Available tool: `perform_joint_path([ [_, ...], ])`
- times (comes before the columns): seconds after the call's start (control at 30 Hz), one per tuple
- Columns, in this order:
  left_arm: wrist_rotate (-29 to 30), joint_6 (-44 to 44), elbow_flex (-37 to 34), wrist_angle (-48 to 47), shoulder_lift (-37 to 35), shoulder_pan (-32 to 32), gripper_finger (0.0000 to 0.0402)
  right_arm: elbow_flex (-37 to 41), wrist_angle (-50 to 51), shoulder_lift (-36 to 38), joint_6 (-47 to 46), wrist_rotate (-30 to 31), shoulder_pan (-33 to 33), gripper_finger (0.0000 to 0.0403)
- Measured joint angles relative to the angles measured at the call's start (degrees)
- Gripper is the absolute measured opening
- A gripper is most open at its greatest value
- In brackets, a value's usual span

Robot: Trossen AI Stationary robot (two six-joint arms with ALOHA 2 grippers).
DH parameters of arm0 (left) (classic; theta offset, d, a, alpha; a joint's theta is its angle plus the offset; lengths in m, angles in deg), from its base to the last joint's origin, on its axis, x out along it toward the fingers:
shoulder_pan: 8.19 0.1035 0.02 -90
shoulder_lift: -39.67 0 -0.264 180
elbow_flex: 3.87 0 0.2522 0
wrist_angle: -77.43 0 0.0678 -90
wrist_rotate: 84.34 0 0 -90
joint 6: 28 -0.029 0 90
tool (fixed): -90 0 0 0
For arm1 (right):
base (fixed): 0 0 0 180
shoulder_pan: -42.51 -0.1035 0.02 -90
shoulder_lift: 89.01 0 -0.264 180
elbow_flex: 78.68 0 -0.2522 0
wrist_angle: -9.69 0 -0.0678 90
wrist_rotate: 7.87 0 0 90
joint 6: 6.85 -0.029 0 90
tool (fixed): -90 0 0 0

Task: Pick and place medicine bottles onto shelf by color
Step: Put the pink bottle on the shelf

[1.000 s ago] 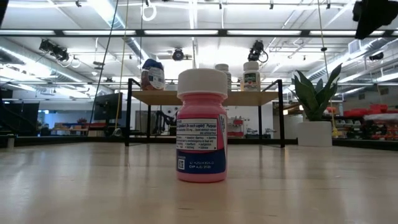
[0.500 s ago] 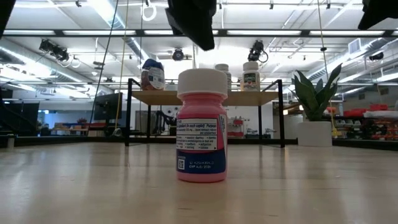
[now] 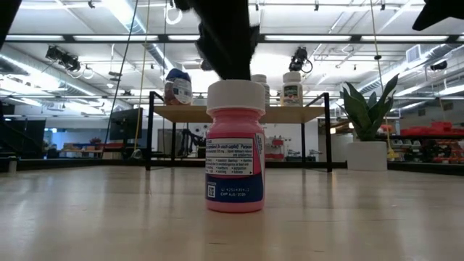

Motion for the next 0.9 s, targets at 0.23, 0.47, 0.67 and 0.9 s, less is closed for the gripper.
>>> perform_joint_path([
  [0.23, 1.47, 1.73, -0.04, -0.77, 1.3, 0.15, 0.0257, -0.02, -0.83, -0.01, -0.46, -0.02, 0.0, 0.0282],
  [0.47, 1.48, 1.66, -0.07, -1.07, 1.99, -0.43, 0.0257, -0.02, -0.84, 0.01, -0.6, -0.02, 0.02, 0.0282],
  [0.67, 1.93, 1.66, 0.02, -0.59, 2.74, -0.96, 0.0257, -0.02, -0.82, 0.01, -0.7, 0.0, 0.03, 0.0282],
  [0.9, 2.22, 1.75, -0.07, -0.7, 3.51, -0.86, 0.0256, -0.02, -0.81, 0.01, -1.14, 1.25, 0.07, 0.0282],
])
